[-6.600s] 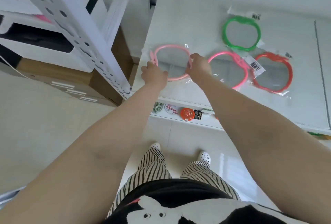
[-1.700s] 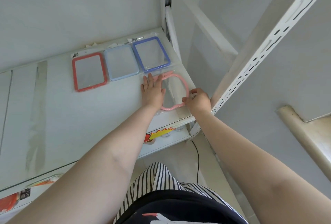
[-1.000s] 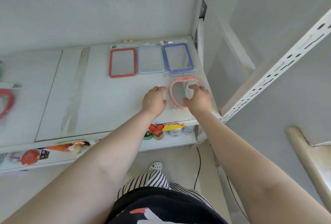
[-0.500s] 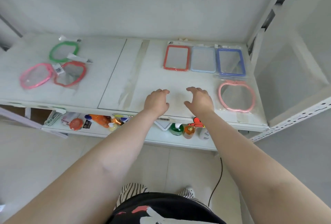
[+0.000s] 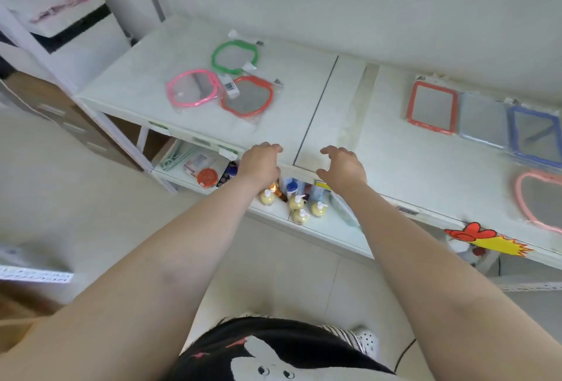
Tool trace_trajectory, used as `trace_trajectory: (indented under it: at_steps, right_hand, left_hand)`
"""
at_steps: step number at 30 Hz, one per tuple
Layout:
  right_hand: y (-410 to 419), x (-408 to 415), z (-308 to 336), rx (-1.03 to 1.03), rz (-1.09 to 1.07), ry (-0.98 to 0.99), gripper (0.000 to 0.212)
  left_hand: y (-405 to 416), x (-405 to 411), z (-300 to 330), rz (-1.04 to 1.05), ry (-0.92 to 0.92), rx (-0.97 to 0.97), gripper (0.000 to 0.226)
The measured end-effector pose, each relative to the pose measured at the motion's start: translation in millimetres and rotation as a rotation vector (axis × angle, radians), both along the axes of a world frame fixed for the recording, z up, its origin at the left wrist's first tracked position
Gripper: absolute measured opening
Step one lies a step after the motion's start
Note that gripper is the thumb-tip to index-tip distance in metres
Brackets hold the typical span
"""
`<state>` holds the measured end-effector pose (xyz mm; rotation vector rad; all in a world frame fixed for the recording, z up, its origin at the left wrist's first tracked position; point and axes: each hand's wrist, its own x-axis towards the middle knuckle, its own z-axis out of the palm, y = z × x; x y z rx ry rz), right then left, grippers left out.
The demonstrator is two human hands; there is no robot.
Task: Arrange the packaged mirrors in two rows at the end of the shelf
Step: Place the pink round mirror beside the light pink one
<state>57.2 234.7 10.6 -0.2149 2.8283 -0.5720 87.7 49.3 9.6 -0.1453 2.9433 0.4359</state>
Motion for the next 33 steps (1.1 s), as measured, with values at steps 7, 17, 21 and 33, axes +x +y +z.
trace_trajectory:
  at_steps: [7, 17, 21, 33]
  right_hand:
    - [-140, -12, 7, -0.013, 0.126, 0.001, 0.052]
    - [-259, -79, -9, -0.004, 0.273, 0.018, 0.048]
    - [-300, -114, -14, 0.04, 0.347, 0.012, 0.048]
    - [-345, -148, -25, 0.113, 0.254, -0.064, 0.04]
  left_hand:
    - [-138, 6, 7, 0.153, 0.011, 0.007, 0.056]
    - [-233, -42, -6, 0.243, 0.01, 0.007, 0.057]
    - [-265, -65, -9, 0.274, 0.001, 0.005, 0.057]
    - [-344, -166, -36, 0.181, 0.018, 0.045, 0.052]
